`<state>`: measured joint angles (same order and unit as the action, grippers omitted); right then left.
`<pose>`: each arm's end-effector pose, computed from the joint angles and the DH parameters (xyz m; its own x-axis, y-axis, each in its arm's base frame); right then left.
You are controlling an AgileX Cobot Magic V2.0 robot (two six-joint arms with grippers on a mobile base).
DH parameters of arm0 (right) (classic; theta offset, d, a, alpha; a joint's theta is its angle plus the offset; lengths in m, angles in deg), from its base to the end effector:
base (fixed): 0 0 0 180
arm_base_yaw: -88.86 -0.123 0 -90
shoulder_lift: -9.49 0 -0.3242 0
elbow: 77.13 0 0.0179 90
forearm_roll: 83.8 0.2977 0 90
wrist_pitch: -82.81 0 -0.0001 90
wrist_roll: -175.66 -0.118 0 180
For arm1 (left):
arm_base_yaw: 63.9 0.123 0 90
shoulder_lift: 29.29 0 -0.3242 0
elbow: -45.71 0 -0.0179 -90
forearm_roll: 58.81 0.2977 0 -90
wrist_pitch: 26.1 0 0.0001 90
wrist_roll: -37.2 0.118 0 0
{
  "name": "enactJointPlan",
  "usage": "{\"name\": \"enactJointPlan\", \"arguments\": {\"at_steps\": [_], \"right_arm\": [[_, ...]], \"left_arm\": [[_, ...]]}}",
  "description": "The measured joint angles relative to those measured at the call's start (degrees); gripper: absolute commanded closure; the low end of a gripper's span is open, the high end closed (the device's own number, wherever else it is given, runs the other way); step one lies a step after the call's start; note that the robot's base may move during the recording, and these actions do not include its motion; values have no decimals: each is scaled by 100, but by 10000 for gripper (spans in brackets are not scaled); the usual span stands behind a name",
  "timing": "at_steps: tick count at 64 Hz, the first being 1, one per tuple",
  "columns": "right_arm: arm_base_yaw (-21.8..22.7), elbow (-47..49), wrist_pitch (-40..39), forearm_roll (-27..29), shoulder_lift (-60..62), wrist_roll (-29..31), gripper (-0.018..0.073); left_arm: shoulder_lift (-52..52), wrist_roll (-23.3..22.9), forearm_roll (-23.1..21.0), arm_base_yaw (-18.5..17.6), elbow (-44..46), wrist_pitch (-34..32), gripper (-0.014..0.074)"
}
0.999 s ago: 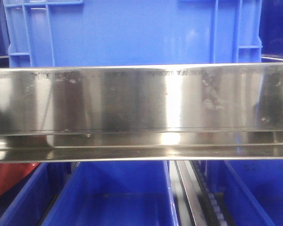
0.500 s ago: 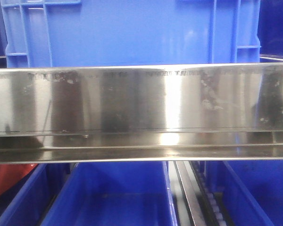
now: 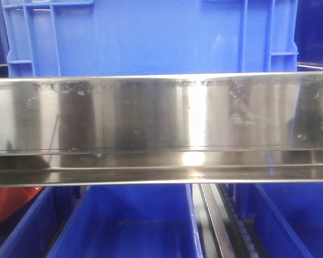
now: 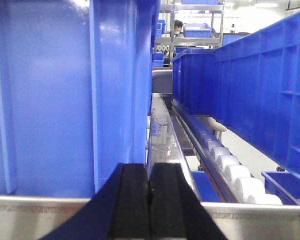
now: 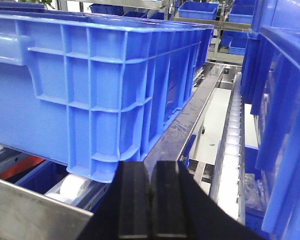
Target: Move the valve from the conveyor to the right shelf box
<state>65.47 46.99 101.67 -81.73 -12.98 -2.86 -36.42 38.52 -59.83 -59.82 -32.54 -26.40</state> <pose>0.0962 0.0431 0.3097 -0.1184 -0.0421 -0.9921 -0.4066 0.9135 0.0098 0.0909 0.0065 0.2151 0.0852 0.0113 -0.9963 -0.0717 0.9974 0.0052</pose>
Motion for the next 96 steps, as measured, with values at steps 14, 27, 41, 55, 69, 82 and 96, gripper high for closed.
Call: {"name": "enactJointPlan", "arguments": {"at_steps": [14,27,41,55,69,82,96], "right_arm": [[0,0,-15,0,0,0,715],[0,0,-29,0,0,0,715],[565,-67,-198,30,34,0,715],[1689,-654,-564,205,550,-11,715],[2176,-1531,-763,262,1212,-11,715],[2265,-2128,-973,284,1517,-11,715],[2265,-2215,-1272,295,1542,-11,715]], "left_arm": [[0,0,0,0,0,0,707],[0,0,0,0,0,0,707],[0,0,0,0,0,0,707],[0,0,0,0,0,0,707],[0,0,0,0,0,0,707],[0,0,0,0,0,0,707],[0,0,0,0,0,-12,707]]}}
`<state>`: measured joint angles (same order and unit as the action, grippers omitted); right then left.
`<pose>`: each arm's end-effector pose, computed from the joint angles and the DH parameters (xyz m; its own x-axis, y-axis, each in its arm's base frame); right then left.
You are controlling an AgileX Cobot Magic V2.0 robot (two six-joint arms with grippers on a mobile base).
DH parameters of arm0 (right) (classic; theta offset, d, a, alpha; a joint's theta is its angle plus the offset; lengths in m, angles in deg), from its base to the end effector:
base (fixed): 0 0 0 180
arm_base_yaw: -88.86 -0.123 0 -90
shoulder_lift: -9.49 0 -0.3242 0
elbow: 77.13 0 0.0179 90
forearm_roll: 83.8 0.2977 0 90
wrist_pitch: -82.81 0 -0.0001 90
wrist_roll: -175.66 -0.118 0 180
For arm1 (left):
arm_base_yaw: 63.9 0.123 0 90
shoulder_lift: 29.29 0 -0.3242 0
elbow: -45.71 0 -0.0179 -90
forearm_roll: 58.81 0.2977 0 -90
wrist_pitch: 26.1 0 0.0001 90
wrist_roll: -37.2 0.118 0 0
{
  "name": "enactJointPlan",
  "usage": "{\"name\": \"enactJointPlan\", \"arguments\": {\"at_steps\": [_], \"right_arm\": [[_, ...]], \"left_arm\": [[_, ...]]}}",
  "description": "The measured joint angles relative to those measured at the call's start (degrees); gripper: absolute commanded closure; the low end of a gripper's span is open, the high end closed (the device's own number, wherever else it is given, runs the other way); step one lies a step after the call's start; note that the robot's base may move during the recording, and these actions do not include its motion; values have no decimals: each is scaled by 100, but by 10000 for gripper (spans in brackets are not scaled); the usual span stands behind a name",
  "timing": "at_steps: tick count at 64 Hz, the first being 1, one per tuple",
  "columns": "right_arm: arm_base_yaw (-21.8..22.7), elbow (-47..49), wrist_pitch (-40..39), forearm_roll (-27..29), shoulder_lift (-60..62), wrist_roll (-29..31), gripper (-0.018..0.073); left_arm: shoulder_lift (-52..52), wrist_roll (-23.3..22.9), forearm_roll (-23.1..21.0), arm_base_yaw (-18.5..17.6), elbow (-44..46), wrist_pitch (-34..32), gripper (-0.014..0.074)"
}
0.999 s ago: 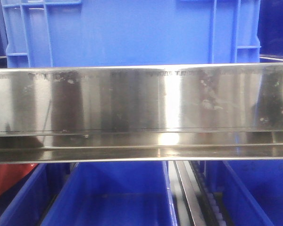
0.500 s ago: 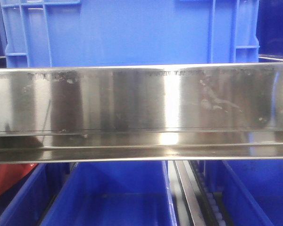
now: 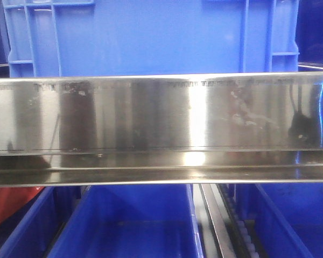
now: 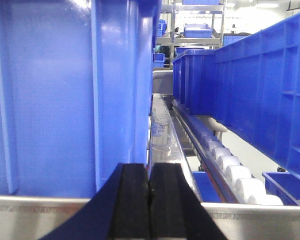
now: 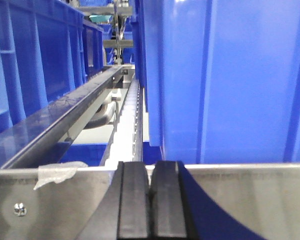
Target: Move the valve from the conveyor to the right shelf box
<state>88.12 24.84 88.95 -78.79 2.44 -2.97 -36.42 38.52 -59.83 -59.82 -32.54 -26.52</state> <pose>0.0913 0.0023 0.2036 -0.0222 0.0627 -0.9978 -0.0209 0.9978 0.0632 0.0909 0.0065 0.2153 0.0873 0.0115 -0.9961 -0.0717 0.9974 0.0052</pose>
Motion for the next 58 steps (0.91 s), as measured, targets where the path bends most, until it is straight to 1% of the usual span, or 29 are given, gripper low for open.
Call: {"name": "enactJointPlan", "arguments": {"at_steps": [58], "right_arm": [[0,0,-10,10,0,0,715]], "left_arm": [[0,0,0,0,0,0,707]]}}
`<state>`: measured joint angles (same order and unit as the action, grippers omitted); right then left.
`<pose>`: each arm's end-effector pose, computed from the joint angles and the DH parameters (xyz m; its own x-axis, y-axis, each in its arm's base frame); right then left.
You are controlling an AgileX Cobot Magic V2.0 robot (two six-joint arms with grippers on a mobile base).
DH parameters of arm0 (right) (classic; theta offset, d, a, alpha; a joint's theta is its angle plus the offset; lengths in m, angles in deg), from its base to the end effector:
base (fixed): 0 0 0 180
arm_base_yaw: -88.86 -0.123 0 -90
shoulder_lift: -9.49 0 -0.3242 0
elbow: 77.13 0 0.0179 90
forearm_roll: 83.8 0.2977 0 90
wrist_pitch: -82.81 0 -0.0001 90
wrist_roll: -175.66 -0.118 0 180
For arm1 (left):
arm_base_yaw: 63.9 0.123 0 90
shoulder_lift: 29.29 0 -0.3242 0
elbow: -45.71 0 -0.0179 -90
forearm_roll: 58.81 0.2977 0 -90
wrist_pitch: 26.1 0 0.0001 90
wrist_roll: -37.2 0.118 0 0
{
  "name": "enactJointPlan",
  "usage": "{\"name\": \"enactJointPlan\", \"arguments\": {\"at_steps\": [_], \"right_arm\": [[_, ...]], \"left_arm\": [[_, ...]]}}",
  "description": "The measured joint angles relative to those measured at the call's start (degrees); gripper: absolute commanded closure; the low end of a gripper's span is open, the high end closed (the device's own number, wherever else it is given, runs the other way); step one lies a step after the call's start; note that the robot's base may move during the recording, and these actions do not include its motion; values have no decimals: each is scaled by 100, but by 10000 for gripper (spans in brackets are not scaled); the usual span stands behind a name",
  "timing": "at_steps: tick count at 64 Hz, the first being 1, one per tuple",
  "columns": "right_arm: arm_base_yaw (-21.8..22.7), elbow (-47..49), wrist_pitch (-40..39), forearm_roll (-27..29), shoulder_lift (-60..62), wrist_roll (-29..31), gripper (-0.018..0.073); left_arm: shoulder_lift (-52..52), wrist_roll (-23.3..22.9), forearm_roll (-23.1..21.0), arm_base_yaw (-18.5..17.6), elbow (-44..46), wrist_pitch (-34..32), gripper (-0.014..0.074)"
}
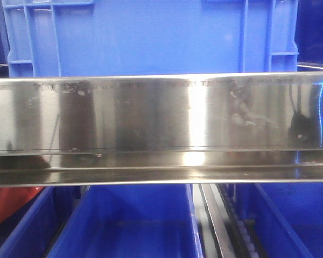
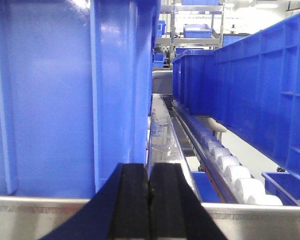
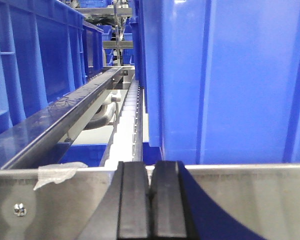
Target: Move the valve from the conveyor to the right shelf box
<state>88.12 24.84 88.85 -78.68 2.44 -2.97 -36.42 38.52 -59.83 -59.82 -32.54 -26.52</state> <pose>0.0913 0.0023 0.2038 -0.0205 0.0646 -0.9977 -0.0210 0.9977 0.0651 0.0909 0.0065 0.2153 0.0873 0.0115 -0.9961 -0.0717 0.9974 0.0052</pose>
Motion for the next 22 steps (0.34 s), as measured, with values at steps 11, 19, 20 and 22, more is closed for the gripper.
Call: {"name": "enactJointPlan", "arguments": {"at_steps": [11,19,20,22], "right_arm": [[0,0,0,0,0,0,715],[0,0,0,0,0,0,715],[0,0,0,0,0,0,715],[0,0,0,0,0,0,715]], "left_arm": [[0,0,0,0,0,0,707],[0,0,0,0,0,0,707],[0,0,0,0,0,0,707],[0,0,0,0,0,0,707]]}}
